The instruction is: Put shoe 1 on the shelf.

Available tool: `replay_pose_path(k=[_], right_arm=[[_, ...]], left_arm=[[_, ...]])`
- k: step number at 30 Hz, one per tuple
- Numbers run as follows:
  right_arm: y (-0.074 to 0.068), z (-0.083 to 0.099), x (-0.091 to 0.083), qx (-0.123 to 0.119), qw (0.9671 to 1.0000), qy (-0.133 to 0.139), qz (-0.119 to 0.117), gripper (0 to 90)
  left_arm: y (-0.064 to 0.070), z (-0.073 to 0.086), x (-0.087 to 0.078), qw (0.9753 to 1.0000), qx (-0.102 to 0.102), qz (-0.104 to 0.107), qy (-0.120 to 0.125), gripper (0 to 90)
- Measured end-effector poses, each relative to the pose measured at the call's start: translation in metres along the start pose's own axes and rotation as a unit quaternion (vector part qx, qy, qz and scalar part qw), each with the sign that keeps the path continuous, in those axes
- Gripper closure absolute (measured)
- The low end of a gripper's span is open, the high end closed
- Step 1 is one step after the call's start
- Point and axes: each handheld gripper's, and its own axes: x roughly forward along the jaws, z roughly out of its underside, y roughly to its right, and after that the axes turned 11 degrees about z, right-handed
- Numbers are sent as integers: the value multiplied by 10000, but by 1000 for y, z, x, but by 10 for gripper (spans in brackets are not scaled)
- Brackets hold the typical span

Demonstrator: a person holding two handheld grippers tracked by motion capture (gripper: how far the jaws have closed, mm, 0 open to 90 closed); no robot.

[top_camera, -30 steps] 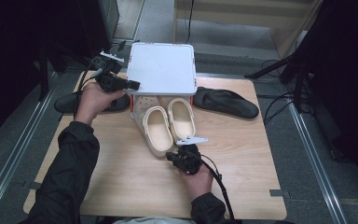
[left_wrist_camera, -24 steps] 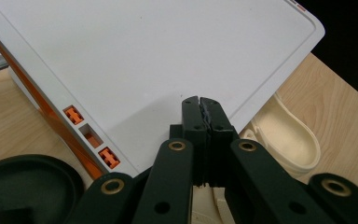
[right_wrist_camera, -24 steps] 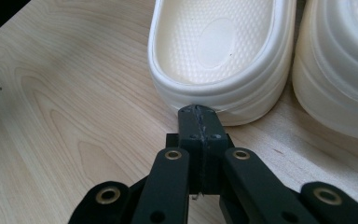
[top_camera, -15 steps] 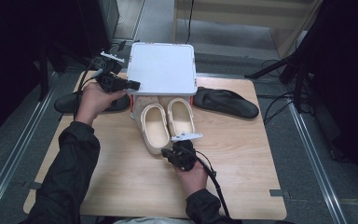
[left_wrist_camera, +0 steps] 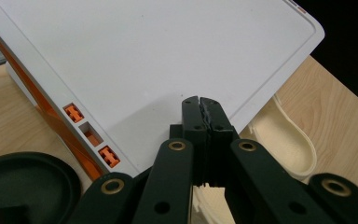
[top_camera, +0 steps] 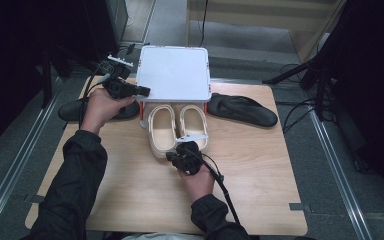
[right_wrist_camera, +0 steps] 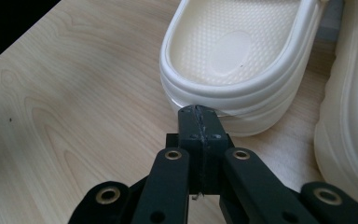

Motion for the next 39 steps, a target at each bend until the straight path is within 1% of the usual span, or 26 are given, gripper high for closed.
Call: replay_pose_path(k=[2, 6, 8, 12, 13, 15, 16, 20, 21, 25, 26, 28, 30, 33, 36, 37, 38, 39], right_arm=[[0, -3, 2, 5, 10000, 17, 11, 900], [-1, -9, 8, -6, 10000, -57, 56, 900], [0, -12, 10, 25, 10000, -93, 12, 900], [-1, -15, 14, 22, 9999, -98, 23, 900], [-1, -19, 17, 75, 9999, -127, 30, 900], [-1, -22, 20, 94, 9998, -157, 44, 900], [-1, -24, 21, 92, 9998, -146, 19, 900], [-3, -31, 25, 23, 9999, -99, 52, 900], [-4, -34, 26, 12, 9999, -98, 51, 900], [-7, -42, 29, -6, 10000, -50, 78, 900], [-7, -44, 28, -5, 9999, -6, 100, 900], [-9, -47, 29, -81, 9999, 11, 128, 900], [-10, -48, 29, -108, 9998, -27, 168, 900], [-9, -44, 29, -188, 9997, -25, 181, 900], [-8, -43, 31, -132, 9998, -15, 138, 900], [-8, -44, 31, -154, 9998, 54, 145, 900], [-9, -46, 30, -131, 9997, 63, 196, 900], [-9, -48, 31, -245, 9989, 75, 389, 900]], left_arm=[[0, 0, 0, 10000, 17, -7, -5, 900], [1, 0, 0, 10000, 42, -52, -9, 900], [1, 0, 0, 10000, 30, -39, -6, 900], [1, 0, 0, 10000, 26, -32, -8, 900], [1, 0, 0, 10000, 27, -30, -13, 900], [1, 0, 0, 10000, 25, -23, -11, 900], [0, 0, 0, 10000, 23, -24, -10, 900], [0, 0, 0, 10000, 9, -10, 5, 900], [0, 1, 0, 10000, 37, -6, 8, 900], [-2, 3, -1, 9999, -11, 53, 119, 900], [-2, 4, -1, 9999, -2, 53, 123, 900], [-2, 3, -2, 10000, 2, 1, 100, 900], [-2, 3, -1, 9999, -16, 37, 104, 900], [-1, 3, 0, 10000, -12, 22, 93, 900], [0, 3, 0, 10000, -18, -8, 96, 900], [0, 3, 0, 9999, -26, -15, 102, 900], [0, 3, 0, 9999, -40, -3, 99, 900], [0, 2, 0, 9999, -49, 2, 94, 900]])
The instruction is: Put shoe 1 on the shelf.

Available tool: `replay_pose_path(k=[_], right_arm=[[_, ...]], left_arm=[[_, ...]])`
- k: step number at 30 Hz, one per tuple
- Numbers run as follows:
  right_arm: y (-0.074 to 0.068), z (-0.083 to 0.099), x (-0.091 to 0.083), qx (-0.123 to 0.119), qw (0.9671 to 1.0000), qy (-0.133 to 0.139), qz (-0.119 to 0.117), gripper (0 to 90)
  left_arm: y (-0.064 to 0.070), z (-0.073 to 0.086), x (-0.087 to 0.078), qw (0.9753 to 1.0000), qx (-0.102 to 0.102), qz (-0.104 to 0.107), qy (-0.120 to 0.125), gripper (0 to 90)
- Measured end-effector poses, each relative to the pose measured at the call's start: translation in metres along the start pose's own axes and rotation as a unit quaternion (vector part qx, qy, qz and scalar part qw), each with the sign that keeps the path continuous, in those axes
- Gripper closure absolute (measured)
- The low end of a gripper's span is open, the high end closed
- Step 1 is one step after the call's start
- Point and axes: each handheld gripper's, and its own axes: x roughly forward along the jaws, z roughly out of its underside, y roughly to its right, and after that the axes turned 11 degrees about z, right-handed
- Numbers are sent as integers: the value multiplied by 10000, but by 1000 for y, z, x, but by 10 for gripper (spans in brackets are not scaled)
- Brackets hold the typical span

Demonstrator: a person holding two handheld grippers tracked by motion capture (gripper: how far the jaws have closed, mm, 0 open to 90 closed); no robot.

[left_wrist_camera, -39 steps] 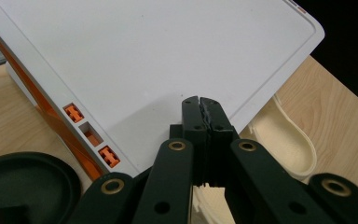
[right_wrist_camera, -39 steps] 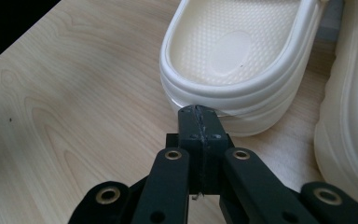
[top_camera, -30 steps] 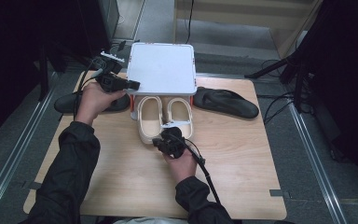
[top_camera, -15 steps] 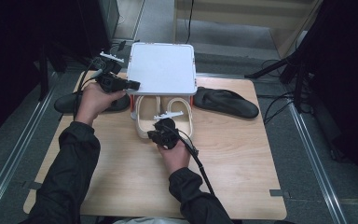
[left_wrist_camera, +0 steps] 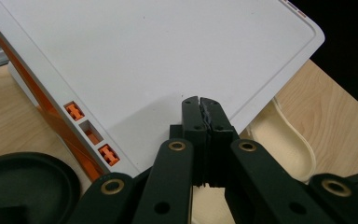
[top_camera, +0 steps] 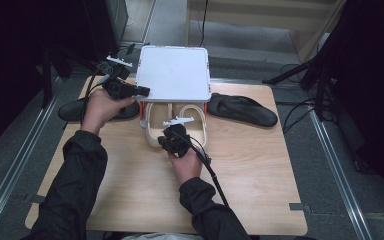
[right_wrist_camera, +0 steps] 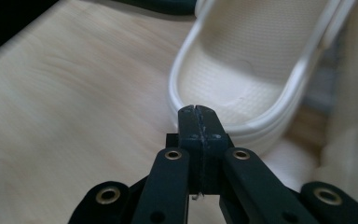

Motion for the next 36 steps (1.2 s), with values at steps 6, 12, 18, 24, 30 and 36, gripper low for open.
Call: replay_pose_path(k=[6, 12, 18, 24, 30, 36], right_arm=[[-3, -5, 4, -23, 10000, -23, -65, 900], [-1, -17, 14, -133, 9998, 17, 125, 900], [6, -28, 24, 25, 9998, 57, 174, 900], [11, -35, 35, 147, 9989, 165, 416, 900], [14, -43, 44, 123, 9979, 180, 606, 900], [16, -42, 28, 274, 9990, 212, 290, 900]], left_arm=[[0, 0, 0, 10000, -10, 32, -24, 900], [0, 0, 0, 10000, -21, 24, -24, 900], [1, 0, -1, 10000, -6, 8, -47, 900], [1, -1, 0, 10000, -9, 34, -60, 900], [1, 0, -1, 10000, -42, 10, -37, 900], [1, 0, -1, 10000, -49, 12, -36, 900]])
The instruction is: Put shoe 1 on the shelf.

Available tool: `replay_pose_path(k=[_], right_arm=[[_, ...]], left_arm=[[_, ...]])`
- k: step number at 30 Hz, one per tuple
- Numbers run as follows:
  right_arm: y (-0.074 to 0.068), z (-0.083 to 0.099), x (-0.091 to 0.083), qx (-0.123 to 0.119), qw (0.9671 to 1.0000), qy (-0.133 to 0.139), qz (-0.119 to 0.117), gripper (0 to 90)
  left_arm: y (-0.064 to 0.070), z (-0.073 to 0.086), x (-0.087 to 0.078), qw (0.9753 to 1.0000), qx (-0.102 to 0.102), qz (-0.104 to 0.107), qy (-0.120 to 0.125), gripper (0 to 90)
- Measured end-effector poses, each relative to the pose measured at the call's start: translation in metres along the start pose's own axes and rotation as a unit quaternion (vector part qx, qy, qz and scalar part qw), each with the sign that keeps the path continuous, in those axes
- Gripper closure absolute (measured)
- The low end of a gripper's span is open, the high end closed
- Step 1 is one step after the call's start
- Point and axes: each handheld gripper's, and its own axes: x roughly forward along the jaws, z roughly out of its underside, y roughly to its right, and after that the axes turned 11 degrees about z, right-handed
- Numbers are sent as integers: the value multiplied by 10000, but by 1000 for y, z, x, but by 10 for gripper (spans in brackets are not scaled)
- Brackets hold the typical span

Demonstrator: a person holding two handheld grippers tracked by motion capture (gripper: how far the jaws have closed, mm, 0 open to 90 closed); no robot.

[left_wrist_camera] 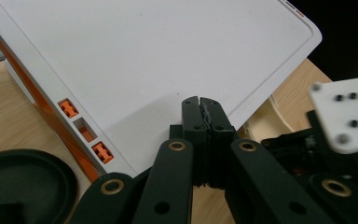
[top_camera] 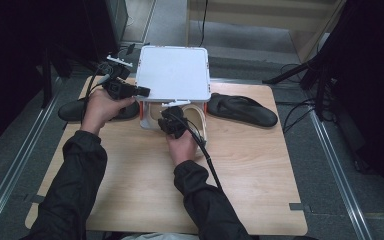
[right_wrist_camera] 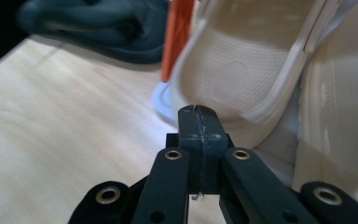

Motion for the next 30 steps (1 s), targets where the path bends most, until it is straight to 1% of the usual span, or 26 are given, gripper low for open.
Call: replay_pose_path(k=[2, 4, 6, 7, 8, 11, 13, 14, 17, 20, 21, 22, 24, 27, 28, 29, 30], right_arm=[[2, 3, -10, 29, 9999, 13, -120, 900], [5, 6, -22, -32, 9999, 14, -123, 900], [9, 12, -33, 25, 9996, 25, -294, 900], [9, 12, -33, 25, 9996, 25, -294, 900], [13, 19, -44, -18, 9994, -34, -357, 900], [20, 30, -62, -166, 9993, -75, -335, 900], [27, 39, -73, -186, 9992, -121, -343, 900], [31, 44, -77, -191, 9990, -156, -360, 900], [41, 56, -89, -104, 9988, -232, -408, 900], [46, 64, -95, -42, 9988, -249, -423, 900], [48, 70, -98, -27, 9990, -238, -387, 900], [52, 78, -101, 0, 9989, -295, -378, 900], [55, 85, -103, 29, 9987, -341, -366, 900], [63, 95, -106, 49, 9987, -443, -247, 900], [63, 95, -106, 49, 9987, -443, -247, 900], [69, 100, -105, 83, 9984, -509, -214, 900], [71, 102, -105, 100, 9983, -538, -198, 900]], left_arm=[[0, 0, 0, 10000, 7, -9, -5, 900], [1, 0, 0, 10000, 0, -22, -6, 900], [0, 0, 0, 10000, -18, -13, -2, 900], [0, 0, 0, 10000, -18, -13, -2, 900], [1, 0, 0, 10000, -30, -18, -3, 900], [1, 0, 0, 10000, -27, -12, -1, 899], [1, 0, 0, 10000, -30, -10, 2, 898], [1, 0, 0, 10000, -47, -7, 8, 898], [0, 0, 0, 10000, -41, -4, 5, 897], [0, -1, 0, 10000, -58, 0, -1, 897], [0, -1, 0, 10000, -69, 9, -13, 897], [0, -1, 0, 10000, -75, 9, -14, 896], [1, -1, 0, 10000, -69, -6, -21, 897], [1, -1, 0, 10000, -58, -20, -18, 896], [1, -1, 0, 10000, -58, -20, -18, 896], [1, -1, 0, 10000, -66, -14, -13, 896], [1, -1, 0, 10000, -66, -16, -6, 896]])
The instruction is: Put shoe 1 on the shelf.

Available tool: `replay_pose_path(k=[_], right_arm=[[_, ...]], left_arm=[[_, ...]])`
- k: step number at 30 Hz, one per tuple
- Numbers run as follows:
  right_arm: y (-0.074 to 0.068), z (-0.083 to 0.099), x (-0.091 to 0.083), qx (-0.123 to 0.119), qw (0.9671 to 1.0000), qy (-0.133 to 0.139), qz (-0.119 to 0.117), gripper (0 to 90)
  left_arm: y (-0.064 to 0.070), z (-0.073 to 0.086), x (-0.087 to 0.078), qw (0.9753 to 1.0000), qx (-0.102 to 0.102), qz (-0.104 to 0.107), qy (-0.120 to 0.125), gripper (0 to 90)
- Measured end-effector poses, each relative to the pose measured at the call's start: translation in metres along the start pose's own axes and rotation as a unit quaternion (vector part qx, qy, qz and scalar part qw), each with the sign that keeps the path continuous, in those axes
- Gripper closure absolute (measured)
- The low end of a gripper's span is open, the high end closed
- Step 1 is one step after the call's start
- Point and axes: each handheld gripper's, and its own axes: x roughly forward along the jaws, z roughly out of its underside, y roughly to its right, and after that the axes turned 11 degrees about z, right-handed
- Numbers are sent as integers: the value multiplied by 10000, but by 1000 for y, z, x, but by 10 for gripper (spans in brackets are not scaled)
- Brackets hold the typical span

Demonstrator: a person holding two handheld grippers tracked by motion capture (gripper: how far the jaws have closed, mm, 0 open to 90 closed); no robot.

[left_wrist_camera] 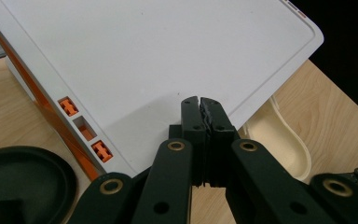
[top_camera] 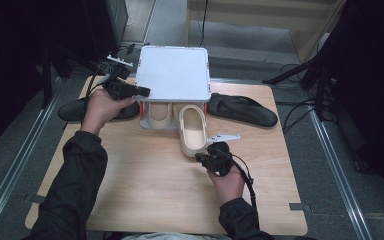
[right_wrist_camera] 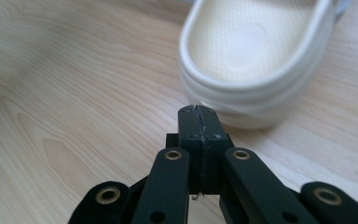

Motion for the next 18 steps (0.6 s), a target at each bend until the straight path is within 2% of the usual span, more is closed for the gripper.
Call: replay_pose_path(k=[8, 18], right_arm=[[12, 2, 7, 52, 9999, -118, 106, 900], [14, -5, 14, 62, 9998, -183, 96, 900]], left_arm=[[-2, 0, -1, 10000, -25, 60, 10, 891], [-1, 0, 0, 10000, -11, 29, 3, 889]])
